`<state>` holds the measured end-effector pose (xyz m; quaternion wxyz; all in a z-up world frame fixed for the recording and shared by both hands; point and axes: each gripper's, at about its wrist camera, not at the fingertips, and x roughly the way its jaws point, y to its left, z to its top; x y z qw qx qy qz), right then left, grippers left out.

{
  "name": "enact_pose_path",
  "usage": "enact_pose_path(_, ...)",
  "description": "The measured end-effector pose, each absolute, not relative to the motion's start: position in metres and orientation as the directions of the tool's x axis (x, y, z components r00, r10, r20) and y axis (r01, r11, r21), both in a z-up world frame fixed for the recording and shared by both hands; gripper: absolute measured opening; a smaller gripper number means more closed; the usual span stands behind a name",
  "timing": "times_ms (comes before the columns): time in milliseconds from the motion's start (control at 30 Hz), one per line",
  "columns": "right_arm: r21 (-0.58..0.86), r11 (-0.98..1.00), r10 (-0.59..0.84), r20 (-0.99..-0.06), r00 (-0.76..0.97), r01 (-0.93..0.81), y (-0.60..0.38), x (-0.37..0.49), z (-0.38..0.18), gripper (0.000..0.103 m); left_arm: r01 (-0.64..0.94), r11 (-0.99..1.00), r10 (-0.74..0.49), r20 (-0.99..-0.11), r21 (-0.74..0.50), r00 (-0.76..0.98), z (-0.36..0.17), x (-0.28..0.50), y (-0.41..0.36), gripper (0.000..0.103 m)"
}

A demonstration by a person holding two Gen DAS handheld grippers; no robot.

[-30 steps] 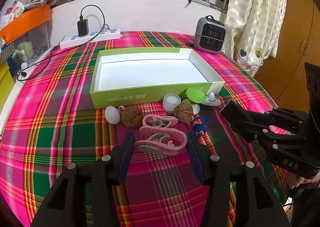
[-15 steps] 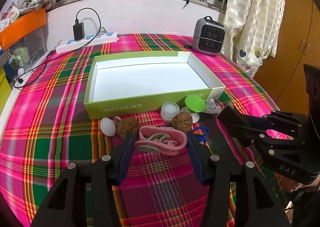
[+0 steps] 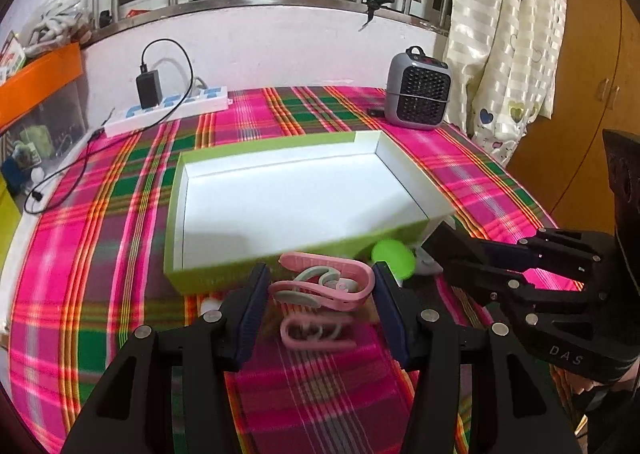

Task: Organize objects
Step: 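Lower both held items into the green box and open both tools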

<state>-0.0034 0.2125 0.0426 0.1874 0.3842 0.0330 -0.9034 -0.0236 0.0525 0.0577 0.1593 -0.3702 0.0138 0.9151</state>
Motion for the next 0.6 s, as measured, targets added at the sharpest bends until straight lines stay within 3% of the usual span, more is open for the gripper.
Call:
enact_pose_path(333,0.054,-0.936,-0.280,-0.713,-0.643,0.348,0.204,-0.055,0.049,0.024,-0.285,-0.956,0.248,-0.695,-0.064,-0.675,0.062,-0.082,0.057,0.051)
enact_pose_path(600,0.065,-0.943,-0.267,-0.733,-0.626,0.326,0.202,-0.088,0.037,0.024,-0.255,-0.960,0.256,-0.728,-0.115,-0.636,0.041,-0.113,0.053,0.051)
